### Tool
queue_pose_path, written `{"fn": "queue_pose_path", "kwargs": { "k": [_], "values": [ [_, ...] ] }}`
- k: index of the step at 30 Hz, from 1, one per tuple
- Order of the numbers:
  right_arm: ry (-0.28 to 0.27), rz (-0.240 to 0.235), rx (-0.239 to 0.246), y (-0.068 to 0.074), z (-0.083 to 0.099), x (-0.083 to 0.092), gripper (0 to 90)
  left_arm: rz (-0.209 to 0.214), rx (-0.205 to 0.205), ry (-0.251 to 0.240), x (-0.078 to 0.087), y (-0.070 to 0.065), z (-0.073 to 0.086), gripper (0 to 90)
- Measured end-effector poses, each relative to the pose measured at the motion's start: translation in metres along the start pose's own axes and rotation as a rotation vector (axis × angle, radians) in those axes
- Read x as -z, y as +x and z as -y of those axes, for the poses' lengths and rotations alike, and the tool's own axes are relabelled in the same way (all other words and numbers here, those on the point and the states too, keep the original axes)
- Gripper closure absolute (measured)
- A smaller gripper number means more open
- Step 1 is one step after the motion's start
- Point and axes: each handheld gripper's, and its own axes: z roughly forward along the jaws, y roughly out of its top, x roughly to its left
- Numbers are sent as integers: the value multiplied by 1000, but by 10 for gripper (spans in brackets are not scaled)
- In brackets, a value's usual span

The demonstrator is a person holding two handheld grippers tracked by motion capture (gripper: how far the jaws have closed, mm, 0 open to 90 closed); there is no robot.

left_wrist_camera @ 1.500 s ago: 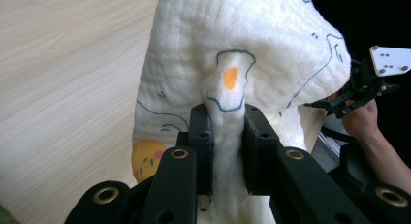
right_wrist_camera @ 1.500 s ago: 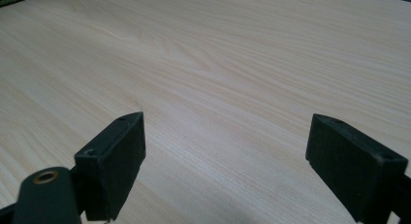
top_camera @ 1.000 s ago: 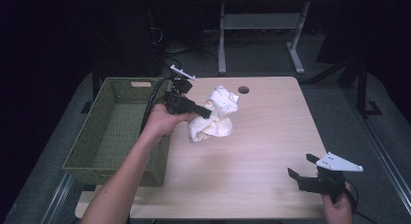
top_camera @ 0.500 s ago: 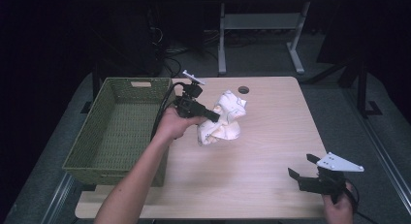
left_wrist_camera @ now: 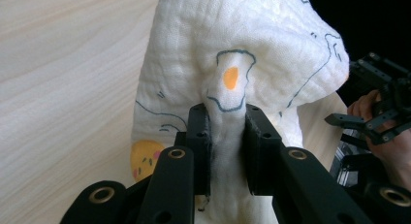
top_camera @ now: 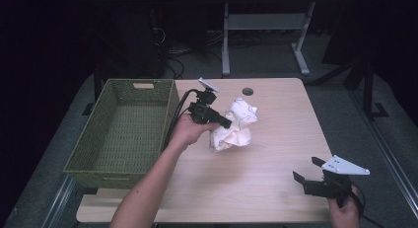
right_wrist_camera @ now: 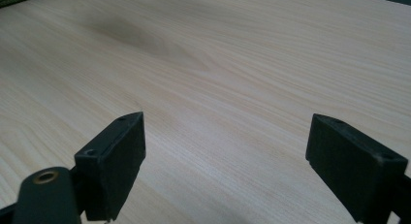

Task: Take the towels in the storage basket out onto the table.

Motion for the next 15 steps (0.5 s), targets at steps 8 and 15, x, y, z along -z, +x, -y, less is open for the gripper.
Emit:
{"fn": "queue_pose_path", "kwargs": {
  "k": [8, 15],
  "values": [
    [3, -4, 7, 1, 0, -1, 139, -1, 22, 12, -22, 3, 4, 747],
    [4, -4, 7, 1, 0, -1, 138, 0, 41, 32, -41, 7, 9, 747]
  ]
}}
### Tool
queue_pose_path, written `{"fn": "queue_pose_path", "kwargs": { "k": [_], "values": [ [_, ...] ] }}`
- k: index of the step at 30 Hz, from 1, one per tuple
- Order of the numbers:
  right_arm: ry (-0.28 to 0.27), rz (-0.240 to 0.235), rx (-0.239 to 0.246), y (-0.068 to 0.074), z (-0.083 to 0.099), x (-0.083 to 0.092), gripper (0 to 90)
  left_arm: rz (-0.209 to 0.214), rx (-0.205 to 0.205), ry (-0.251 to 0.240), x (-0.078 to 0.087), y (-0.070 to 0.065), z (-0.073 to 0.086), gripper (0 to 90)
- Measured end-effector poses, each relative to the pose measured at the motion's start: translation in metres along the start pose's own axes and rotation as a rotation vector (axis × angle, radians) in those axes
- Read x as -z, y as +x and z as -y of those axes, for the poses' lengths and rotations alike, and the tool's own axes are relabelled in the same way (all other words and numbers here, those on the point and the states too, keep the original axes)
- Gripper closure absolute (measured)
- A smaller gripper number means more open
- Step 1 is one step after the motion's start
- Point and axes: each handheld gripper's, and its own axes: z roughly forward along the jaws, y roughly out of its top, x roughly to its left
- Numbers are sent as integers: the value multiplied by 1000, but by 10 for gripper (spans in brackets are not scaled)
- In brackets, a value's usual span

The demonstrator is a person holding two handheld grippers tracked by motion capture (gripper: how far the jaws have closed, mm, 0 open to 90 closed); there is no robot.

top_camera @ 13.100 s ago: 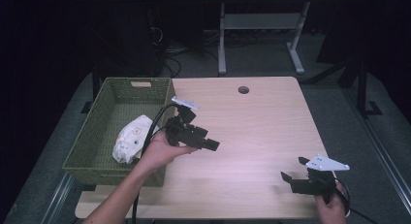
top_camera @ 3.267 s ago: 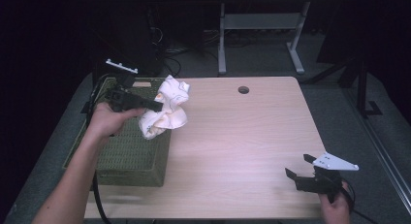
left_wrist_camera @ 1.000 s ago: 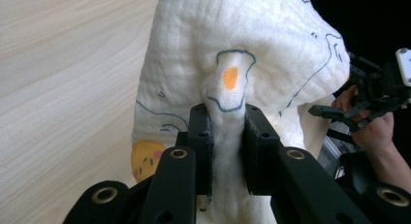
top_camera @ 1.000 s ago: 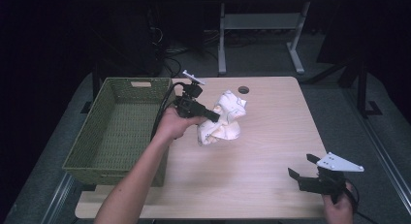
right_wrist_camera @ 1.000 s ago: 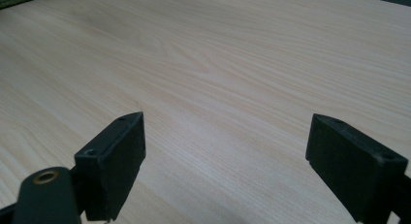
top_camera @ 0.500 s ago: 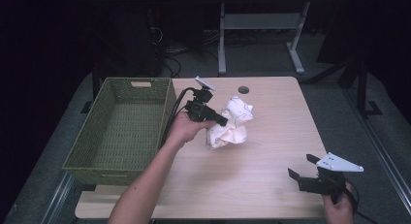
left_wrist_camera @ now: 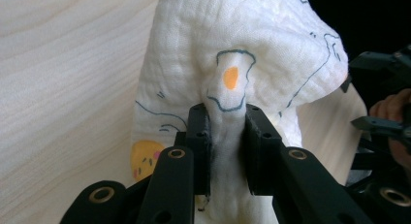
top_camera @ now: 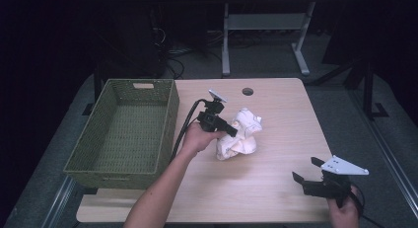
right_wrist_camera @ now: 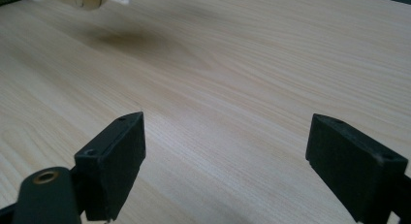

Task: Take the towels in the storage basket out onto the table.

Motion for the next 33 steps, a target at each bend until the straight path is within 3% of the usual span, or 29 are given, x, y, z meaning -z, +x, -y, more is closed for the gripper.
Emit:
{"fn": "queue_pose_path", "kwargs": {
  "k": [8, 19, 28, 33],
  "values": [
    [6, -3, 0, 0, 0, -1, 139, -18, 16, 2, -9, 7, 6, 738],
    [7, -7, 6, 2, 0, -3, 138, -36, 23, 11, -22, 7, 10, 704],
    [11, -9, 5, 3, 0, -3, 139, -33, 41, -21, -22, 6, 10, 635],
    [12, -9, 7, 3, 0, -4, 139, -39, 26, -24, -15, 6, 13, 576]
  ]
}}
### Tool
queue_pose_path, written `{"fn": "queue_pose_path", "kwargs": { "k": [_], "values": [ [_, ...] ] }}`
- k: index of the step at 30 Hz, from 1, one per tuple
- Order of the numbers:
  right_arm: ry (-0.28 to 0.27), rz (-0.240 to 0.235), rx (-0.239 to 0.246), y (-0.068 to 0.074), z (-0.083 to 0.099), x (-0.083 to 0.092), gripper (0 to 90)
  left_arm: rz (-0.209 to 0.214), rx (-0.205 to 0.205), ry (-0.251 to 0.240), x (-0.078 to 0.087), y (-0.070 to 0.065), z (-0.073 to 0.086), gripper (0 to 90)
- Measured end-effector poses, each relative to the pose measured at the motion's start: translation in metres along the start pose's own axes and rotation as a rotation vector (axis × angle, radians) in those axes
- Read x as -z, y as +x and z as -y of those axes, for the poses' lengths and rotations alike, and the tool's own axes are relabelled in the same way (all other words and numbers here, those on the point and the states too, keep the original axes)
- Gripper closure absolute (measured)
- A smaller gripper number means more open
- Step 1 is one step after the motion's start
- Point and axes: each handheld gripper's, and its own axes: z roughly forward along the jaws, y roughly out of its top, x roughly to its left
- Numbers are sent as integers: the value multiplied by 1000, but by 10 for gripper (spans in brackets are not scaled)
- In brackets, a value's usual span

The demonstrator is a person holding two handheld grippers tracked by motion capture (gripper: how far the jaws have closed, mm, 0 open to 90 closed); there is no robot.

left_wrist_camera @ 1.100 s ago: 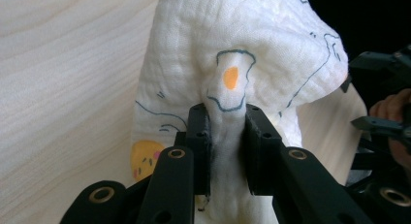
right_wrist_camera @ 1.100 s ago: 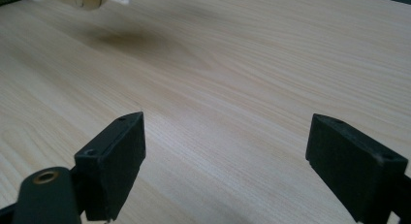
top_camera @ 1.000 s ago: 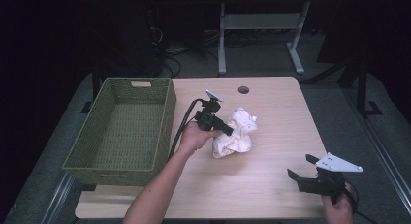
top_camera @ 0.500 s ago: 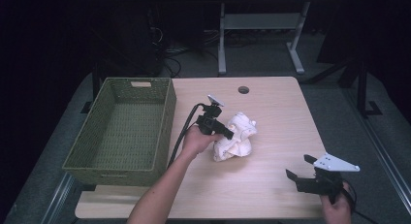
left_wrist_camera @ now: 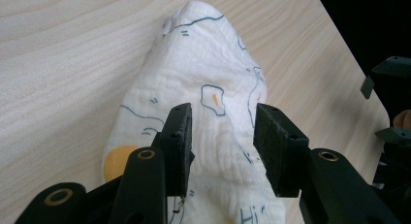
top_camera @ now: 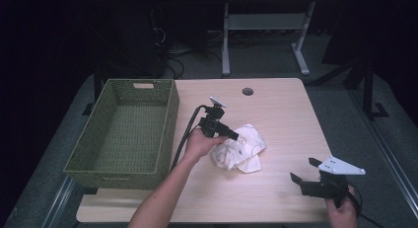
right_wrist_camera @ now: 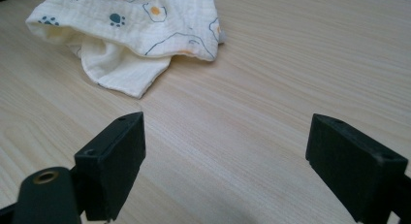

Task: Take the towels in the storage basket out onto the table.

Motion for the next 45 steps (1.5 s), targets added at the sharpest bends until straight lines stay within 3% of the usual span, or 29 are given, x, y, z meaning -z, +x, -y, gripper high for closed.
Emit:
{"fn": "queue_pose_path", "kwargs": {
  "k": [10, 15, 24, 31, 33, 36, 45],
  "values": [
    [12, 1, -6, 0, 0, -3, 139, 31, -31, -49, 10, -7, 6, 467],
    [18, 5, -7, 0, 0, -5, 138, 29, -77, -63, 18, -12, 11, 389],
    [20, 17, -14, -2, 0, -7, 138, 35, -91, -123, 32, -16, 27, 228],
    [17, 22, -21, -3, 0, -6, 139, 33, -119, -143, 43, -18, 41, 220],
    [19, 22, -20, -3, 0, -6, 138, 53, -121, -151, 44, -20, 47, 222],
    [18, 22, -19, -3, 0, -6, 139, 45, -146, -156, 46, -24, 54, 228],
    [21, 20, -24, -3, 0, -6, 139, 74, -172, -169, 50, -32, 67, 228]
  ]
}}
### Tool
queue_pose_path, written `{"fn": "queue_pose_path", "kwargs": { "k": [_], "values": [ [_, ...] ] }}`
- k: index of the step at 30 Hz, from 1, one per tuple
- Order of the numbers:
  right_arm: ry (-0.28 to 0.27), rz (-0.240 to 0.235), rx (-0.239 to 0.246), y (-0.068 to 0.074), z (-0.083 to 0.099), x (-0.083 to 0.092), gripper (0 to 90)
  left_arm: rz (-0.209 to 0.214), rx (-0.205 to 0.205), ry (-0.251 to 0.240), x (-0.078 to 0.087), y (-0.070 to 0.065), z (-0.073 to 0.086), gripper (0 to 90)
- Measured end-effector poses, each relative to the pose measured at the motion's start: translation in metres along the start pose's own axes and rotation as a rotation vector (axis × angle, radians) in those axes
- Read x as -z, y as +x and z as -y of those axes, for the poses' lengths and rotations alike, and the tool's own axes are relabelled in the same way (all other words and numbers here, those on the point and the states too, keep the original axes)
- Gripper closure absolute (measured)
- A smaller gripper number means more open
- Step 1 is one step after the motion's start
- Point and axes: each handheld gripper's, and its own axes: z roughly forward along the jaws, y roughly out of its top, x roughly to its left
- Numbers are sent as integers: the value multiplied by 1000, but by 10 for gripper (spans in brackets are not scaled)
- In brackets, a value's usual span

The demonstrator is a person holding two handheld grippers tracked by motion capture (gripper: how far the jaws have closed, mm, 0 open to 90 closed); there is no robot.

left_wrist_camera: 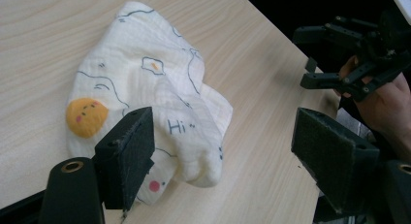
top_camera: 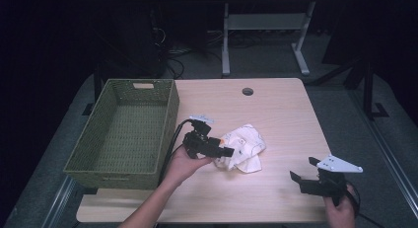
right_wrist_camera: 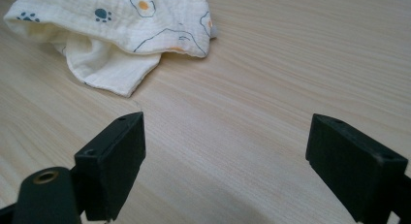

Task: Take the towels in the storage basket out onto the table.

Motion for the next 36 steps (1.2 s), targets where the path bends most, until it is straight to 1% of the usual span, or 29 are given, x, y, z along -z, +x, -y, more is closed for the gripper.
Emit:
{"fn": "queue_pose_path", "kwargs": {
  "k": [6, 10, 11, 12, 13, 15, 17, 18, 21, 23, 26, 28, 30, 32, 33, 35, 36],
  "values": [
    [2, 1, 0, 1, 0, 0, 139, 3, -22, -1, 3, -6, 7, 228],
    [2, 0, 4, 1, 1, -1, 139, 23, -14, -9, 6, -7, 14, 228],
    [2, 0, 4, 1, 1, -1, 139, 14, -16, -10, 7, -8, 16, 228],
    [2, 0, 3, 1, 1, -1, 138, 15, -21, -7, 8, -8, 18, 227],
    [3, -1, 2, 1, 1, -1, 139, 23, -17, -12, 9, -8, 20, 227],
    [5, -2, 3, 2, 1, -1, 139, 18, -23, -7, 10, -9, 25, 228],
    [7, -2, 1, 2, 1, -1, 138, 28, -14, -12, 10, -9, 30, 227],
    [7, -3, 2, 2, 1, -1, 139, 27, -20, -7, 11, -8, 32, 228],
    [9, -3, 1, 3, 1, -2, 139, 29, -14, -9, 11, -9, 39, 227],
    [9, -4, 8, 3, 1, -2, 139, 22, -14, -7, 10, -9, 44, 227],
    [8, -5, 8, 3, 2, -2, 138, 32, -8, -15, 9, -9, 51, 228],
    [13, -5, 5, 3, 2, -2, 139, 25, -15, -10, 8, -9, 55, 228],
    [14, -4, 7, 3, 3, -3, 138, 32, -5, -13, 7, -9, 59, 228],
    [19, -6, 2, 2, 4, -4, 139, 27, -2, -13, 7, -9, 63, 228],
    [21, -6, 2, 2, 5, -4, 139, 23, -6, -9, 7, -9, 65, 228],
    [26, -10, 8, 2, 6, -5, 138, 24, -1, -13, 6, -10, 71, 228],
    [26, -11, 6, 3, 6, -5, 139, 21, -3, -7, 6, -10, 73, 228]
  ]
}}
